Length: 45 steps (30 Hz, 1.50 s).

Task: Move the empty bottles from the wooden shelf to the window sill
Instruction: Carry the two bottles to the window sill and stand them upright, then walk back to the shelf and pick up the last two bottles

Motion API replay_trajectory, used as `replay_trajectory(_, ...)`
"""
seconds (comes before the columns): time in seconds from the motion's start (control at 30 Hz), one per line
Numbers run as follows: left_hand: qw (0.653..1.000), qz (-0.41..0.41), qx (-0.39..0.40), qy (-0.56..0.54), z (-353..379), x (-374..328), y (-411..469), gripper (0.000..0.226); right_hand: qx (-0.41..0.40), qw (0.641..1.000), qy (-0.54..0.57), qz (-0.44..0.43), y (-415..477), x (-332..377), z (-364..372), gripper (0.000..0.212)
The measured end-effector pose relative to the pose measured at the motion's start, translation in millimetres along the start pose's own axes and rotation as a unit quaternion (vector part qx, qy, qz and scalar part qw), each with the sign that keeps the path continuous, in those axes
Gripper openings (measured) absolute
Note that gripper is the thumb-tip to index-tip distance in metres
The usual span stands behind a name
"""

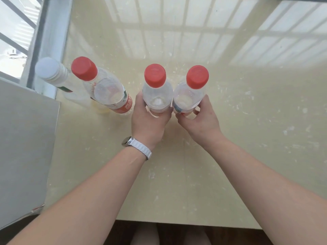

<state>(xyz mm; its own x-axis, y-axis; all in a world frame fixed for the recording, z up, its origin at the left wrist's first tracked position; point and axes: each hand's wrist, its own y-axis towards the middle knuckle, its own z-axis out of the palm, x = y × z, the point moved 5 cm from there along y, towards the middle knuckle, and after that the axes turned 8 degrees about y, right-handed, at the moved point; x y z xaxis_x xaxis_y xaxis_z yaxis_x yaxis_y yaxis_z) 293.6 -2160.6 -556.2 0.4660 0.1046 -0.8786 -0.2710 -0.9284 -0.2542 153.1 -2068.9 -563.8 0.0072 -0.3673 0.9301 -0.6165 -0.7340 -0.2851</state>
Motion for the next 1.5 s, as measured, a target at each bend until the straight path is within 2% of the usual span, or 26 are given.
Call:
replay_trajectory(0.37, 0.998, -0.014, -0.063, -0.001, -11, 5, 5, 0.054, 0.012, 1.0, 0.001, -0.017, 7, 2, 16, 0.052)
replay_trajectory(1.03, 0.997, -0.032, -0.071, 0.0, -16, -1, 1, 0.054, 0.016, 1.0, -0.023, -0.002, 8, 0, 17, 0.054)
replay_trajectory(1.2, 0.997, -0.032, -0.067, 0.012, -22, -1, -8, 0.055, 0.031, 0.999, -0.03, 0.007, 4, 2, 14, 0.063)
replay_trajectory(1.33, 0.996, -0.065, -0.057, 0.031, -34, 1, -29, 0.071, 0.039, 0.998, -0.05, 0.014, -5, 10, 7, 0.081)
replay_trajectory(1.4, 0.996, -0.07, -0.049, 0.041, -41, -3, -42, 0.07, 0.038, 0.997, -0.065, 0.014, -11, 20, -1, 0.087)
replay_trajectory(1.5, 0.995, -0.043, -0.02, 0.089, -52, -15, -60, 0.06, 0.038, 0.996, -0.084, 0.007, -24, 41, -15, 0.083)
